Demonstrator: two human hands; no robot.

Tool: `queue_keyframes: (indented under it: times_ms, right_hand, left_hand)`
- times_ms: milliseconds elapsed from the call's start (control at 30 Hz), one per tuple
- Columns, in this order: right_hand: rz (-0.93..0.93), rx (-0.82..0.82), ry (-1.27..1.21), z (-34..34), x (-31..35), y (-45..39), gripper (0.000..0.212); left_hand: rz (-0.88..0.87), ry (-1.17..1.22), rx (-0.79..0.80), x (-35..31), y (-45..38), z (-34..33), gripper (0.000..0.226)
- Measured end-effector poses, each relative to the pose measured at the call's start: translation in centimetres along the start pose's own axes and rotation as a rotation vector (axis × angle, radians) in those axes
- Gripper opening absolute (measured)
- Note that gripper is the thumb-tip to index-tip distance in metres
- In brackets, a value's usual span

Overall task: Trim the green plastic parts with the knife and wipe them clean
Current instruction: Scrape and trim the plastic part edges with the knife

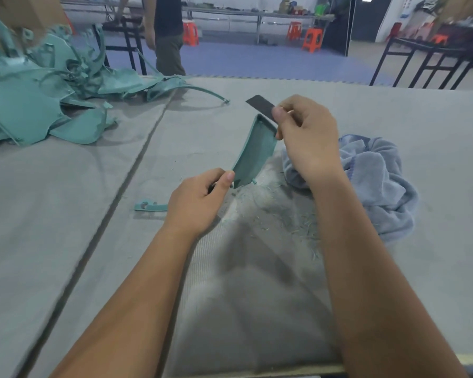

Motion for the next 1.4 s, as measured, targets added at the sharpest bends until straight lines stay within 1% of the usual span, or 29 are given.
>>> queue_keyframes:
  times_ms: [67,167,267,433,567,733,800,867,933,967,1000,1100,1200,1333,1400]
  right_hand:
    - [0.042,-0.012,0.047,0.0,0.6,-0.1,0.015]
    - [0.047,-0.006,0.079,-0.2,0.8,-0.2,0.015]
    - [0.026,-0.003,0.116,-0.3,0.6,-0.1,0.016]
    - [-0.025,0.000,0.110,-0.7,0.2,0.3,0.020]
    - [-0.056,0.000,0.134,-0.8,-0.2,0.5,0.027]
    - [-0.084,0.022,0.122,-0.6,-0.2,0.7,0.032]
    - [-0.080,0.054,0.140,-0.9,0.0,0.8,0.027]
    - [-0.094,0.136,0.184,-2.1,-0.1,1.6,0.024]
    - [-0.118,0.183,0.140,-3.2,-0.7,2.8,0.031]
    - [-0.119,0.178,0.095,-3.6,-0.9,3.3,0.035]
    - [-0.119,0.158,0.056,-3.7,-1.0,3.5,0.033]
    - [-0.102,0.049,-0.017,-2.8,-0.6,2.8,0.021]
    - [-0.054,-0.038,-0.057,-1.7,0.1,1.5,0.020]
    - [-0.036,-0.013,0.054,-1.9,0.1,0.8,0.020]
    - [-0.054,-0.012,0.043,-1.9,-0.3,0.9,0.022]
  left_hand:
    - [0.003,0.002,-0.002,0.0,0.0,0.0,0.038]
    - [0.004,0.004,-0.003,0.0,0.0,0.1,0.037]
    - [0.003,0.002,-0.007,-0.1,-0.1,0.2,0.038]
    - [0.007,0.026,0.002,0.0,-0.1,0.0,0.038]
    - [0.033,0.045,-0.003,0.3,-0.1,-0.1,0.048]
    - [0.031,0.071,0.015,0.3,0.1,-0.2,0.045]
    - [0.038,0.082,0.023,0.3,0.1,-0.2,0.046]
    - [0.057,0.108,0.025,0.4,0.0,-0.1,0.051]
    - [0.057,0.118,0.028,0.3,-0.1,-0.2,0.056]
    - [0.051,0.107,0.026,0.3,-0.1,-0.1,0.057]
    - [0.047,0.097,0.027,0.2,0.0,-0.1,0.057]
    - [0.049,0.099,0.031,0.2,0.0,-0.1,0.054]
    - [0.061,0.091,0.033,0.3,0.0,0.0,0.053]
    - [0.049,0.100,0.036,0.2,0.0,0.1,0.047]
    - [0.032,0.117,0.041,0.1,0.0,0.1,0.041]
Point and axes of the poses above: each hand's wrist, its own y-axis away from the middle knuckle, its own z-axis out of the back of the hand, x = y × z, the point moved 7 cm from there along -y, towards the middle knuckle, and after that the axes turned 8 degrees about -y, right-handed, at the moved point
